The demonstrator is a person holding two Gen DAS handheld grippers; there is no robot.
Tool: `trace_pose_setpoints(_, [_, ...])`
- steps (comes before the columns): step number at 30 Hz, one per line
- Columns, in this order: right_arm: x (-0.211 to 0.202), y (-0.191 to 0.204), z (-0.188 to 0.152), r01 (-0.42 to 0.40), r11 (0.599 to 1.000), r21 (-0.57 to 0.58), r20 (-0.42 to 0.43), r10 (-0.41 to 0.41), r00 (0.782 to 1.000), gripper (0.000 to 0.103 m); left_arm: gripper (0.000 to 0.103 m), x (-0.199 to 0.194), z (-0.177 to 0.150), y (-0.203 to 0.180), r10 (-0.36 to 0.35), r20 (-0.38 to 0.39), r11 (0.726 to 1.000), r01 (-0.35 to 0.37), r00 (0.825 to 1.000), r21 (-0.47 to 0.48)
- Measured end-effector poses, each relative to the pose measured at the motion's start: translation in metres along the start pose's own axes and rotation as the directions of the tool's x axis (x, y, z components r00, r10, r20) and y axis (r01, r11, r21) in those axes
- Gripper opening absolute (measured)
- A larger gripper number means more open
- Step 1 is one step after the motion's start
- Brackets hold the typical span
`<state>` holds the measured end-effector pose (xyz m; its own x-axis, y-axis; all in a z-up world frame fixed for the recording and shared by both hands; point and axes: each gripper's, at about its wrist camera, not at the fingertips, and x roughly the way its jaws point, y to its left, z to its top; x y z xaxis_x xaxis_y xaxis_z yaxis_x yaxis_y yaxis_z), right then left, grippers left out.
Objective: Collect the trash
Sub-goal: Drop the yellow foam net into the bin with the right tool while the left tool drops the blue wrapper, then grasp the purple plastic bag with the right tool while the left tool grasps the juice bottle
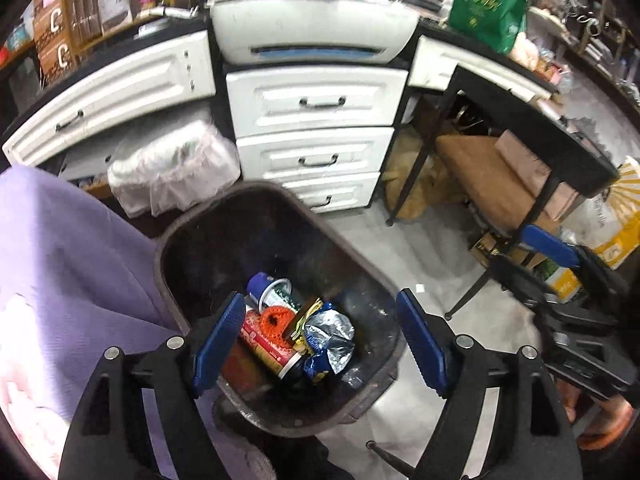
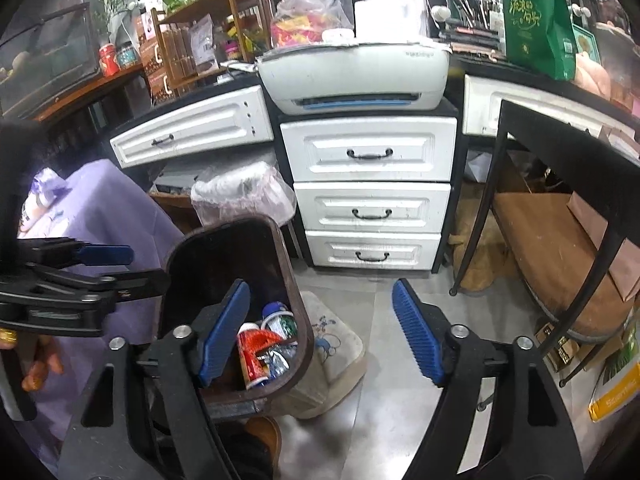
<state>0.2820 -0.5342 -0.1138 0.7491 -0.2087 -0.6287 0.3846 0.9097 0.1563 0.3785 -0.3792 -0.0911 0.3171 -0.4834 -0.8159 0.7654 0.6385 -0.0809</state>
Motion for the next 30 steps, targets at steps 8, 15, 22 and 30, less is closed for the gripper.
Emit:
trace_pose_setpoints(8, [0.003, 0.053, 0.025, -0.123, 0.991, -0.052, -0.026, 0.122, 0.992, 0.075, 0.085, -0.086, 0.001, 0.04, 0.018, 0.154, 1.0, -0.018, 0.988, 0.004])
trace_pose_setpoints(15, [0.005, 0.149, 0.044, -0.291, 0.932, -0.217, -0.075, 0.281, 0.957, 0.075, 0.093, -0.139, -0.037, 0.111, 0.178, 0.232, 0.982, -0.189, 0.956, 0.026])
trace_pose_setpoints(22, [0.005, 0.281, 0.077, -0.437, 0.789, -0.432, -0.122, 0.429, 0.895, 0.076, 0.094, -0.192, -0.03, 0.208, 0.411, 0.248, 0.911, -0.394, 0.877, -0.12])
trace_pose_setpoints(30, [0.038, 0.405, 0.106, -0.477, 0.704, -0.527, -0.187, 0.451, 0.873, 0.076, 0.097, -0.249, -0.051, 0.316, 0.525, 0.289, 0.814, -0.373, 0.801, -0.444])
